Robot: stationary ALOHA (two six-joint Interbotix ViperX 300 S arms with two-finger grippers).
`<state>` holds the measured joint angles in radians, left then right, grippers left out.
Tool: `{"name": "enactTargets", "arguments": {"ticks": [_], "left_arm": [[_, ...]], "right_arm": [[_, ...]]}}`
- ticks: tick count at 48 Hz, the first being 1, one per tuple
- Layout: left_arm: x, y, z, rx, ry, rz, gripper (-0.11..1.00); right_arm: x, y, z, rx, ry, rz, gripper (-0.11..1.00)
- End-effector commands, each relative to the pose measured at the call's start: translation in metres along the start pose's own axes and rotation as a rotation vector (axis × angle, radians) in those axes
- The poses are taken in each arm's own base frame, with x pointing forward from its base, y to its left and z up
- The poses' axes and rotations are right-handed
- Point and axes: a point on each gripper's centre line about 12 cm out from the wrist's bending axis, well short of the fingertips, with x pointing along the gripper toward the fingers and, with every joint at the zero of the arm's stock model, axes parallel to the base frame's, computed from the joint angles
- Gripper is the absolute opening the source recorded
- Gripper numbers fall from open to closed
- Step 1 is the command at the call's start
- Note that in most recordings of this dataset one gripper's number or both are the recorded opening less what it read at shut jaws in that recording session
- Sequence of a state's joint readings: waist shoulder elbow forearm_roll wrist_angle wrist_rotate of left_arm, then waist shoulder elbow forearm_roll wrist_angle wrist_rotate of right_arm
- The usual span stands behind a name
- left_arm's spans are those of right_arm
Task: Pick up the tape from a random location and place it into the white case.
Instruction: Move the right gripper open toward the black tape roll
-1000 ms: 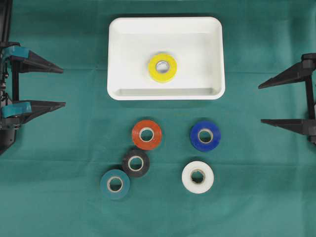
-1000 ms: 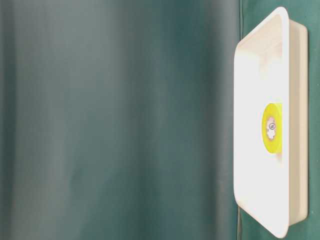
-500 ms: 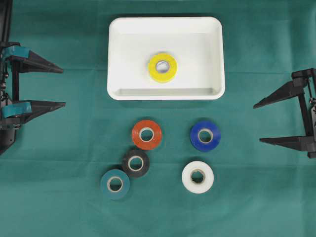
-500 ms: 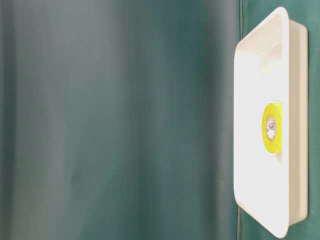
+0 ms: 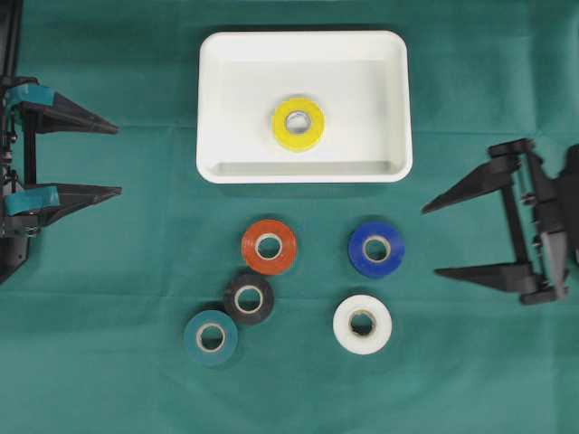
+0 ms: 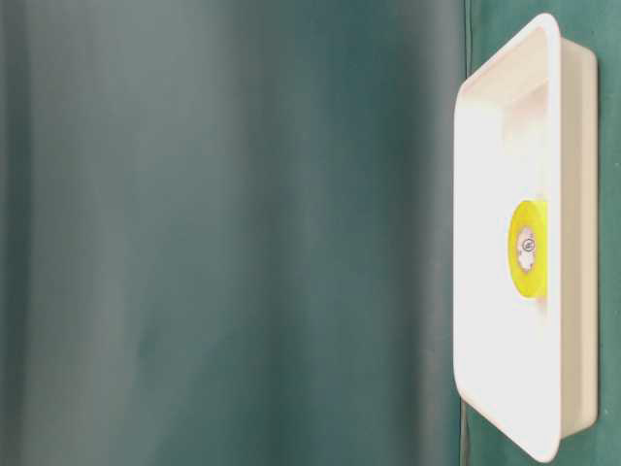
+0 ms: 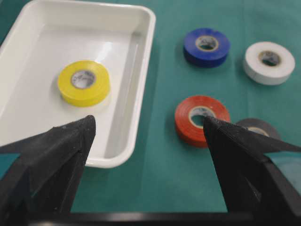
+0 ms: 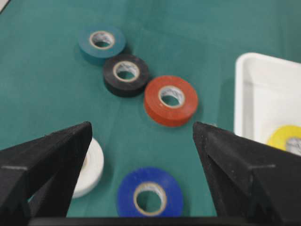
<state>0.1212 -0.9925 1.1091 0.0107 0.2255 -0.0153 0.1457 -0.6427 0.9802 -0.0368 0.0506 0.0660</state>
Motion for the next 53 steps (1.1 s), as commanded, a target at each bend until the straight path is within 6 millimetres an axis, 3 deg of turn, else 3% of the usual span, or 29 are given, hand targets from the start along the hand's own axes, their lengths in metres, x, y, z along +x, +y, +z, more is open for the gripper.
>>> {"name": "enactTargets", "arguments": {"ticks": [1,41,53], "left_arm": [[0.001,0.0,0.005,-0.004,-0.018,-0.002,0.96],[0.009,0.0,0.004,-0.004,-0.023,-0.003,0.96],[0.009,0.0,0.004,-0.004,-0.023,-0.001,0.96]], "right_arm": [[0.012,0.004,0.019,0.0,-0.033,0.014,0.9],[0.157,0.014,0.086,-0.02,0.005,0.023,0.9],[0.177,0.014,0.094,-0.02,0.04,0.019,0.9]]}}
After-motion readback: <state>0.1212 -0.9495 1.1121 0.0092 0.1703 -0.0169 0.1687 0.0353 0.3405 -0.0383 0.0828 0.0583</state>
